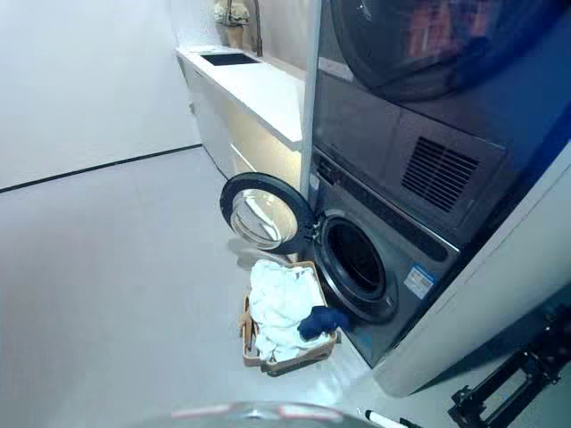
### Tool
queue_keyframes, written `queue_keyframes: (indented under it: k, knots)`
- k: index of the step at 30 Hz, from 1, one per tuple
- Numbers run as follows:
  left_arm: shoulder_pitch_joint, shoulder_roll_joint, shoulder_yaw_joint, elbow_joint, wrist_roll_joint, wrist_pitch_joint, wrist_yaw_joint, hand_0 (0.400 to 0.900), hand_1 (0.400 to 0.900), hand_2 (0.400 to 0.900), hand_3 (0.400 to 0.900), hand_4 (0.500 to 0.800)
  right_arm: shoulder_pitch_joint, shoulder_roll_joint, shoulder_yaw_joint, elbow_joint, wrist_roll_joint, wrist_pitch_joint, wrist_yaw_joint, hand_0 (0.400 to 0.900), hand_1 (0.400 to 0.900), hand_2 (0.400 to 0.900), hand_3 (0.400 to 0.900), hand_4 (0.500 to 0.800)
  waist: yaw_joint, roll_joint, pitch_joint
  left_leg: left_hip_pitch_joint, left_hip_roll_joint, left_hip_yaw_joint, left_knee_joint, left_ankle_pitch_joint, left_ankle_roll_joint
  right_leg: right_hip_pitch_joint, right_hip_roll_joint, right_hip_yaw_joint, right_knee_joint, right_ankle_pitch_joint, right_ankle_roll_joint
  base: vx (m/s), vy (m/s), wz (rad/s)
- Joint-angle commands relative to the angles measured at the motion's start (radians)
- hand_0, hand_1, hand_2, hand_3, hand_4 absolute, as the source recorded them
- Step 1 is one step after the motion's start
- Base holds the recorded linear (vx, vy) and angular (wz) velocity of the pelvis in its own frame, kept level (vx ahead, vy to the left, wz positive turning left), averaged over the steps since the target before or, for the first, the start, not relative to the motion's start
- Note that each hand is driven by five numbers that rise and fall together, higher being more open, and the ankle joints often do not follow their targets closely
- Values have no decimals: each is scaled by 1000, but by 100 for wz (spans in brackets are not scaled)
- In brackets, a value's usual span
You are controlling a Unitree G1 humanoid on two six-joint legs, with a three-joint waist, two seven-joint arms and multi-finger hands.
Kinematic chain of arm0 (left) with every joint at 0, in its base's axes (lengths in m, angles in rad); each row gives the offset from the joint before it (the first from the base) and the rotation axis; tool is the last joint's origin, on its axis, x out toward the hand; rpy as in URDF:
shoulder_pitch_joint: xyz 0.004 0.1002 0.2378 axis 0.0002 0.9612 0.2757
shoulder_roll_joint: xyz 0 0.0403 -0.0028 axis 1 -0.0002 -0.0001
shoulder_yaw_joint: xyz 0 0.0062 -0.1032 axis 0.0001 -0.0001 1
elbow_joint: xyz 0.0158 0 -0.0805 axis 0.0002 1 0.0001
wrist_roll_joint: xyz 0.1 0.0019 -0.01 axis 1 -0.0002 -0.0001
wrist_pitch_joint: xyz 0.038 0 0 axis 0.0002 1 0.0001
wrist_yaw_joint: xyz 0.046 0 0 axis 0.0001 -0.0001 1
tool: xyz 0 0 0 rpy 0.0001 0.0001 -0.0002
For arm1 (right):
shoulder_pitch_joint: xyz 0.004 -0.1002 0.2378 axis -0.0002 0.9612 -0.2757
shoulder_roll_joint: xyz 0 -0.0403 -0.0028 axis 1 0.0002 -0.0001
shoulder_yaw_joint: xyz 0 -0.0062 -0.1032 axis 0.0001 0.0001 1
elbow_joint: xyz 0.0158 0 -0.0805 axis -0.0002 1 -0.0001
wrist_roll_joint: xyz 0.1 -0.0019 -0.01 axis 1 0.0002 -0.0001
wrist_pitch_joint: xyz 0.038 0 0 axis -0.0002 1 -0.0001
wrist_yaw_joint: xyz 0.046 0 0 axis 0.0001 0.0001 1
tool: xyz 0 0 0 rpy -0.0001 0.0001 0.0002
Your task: Put the clothes in the basket into the washing machine.
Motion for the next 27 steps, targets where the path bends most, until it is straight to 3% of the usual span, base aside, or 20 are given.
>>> queue_keyframes:
  k: [1,27]
  knots:
    - [-104,-56,-22,59,4,-35,-3,900,900,900,900,800,-139,-59,-24,38,-19,-35,-14,900,900,900,900,800,12,67,96,92,-18,-28,6,-198,8,45,18,11,6,-98,53,0,0,0]
    - [-128,-49,-5,49,-45,-35,21,900,900,900,900,800,-161,-65,-29,21,7,-35,-26,900,900,900,900,800,9,81,136,41,-11,-32,6,-173,6,-25,28,10,40,-101,35,0,-21,0]
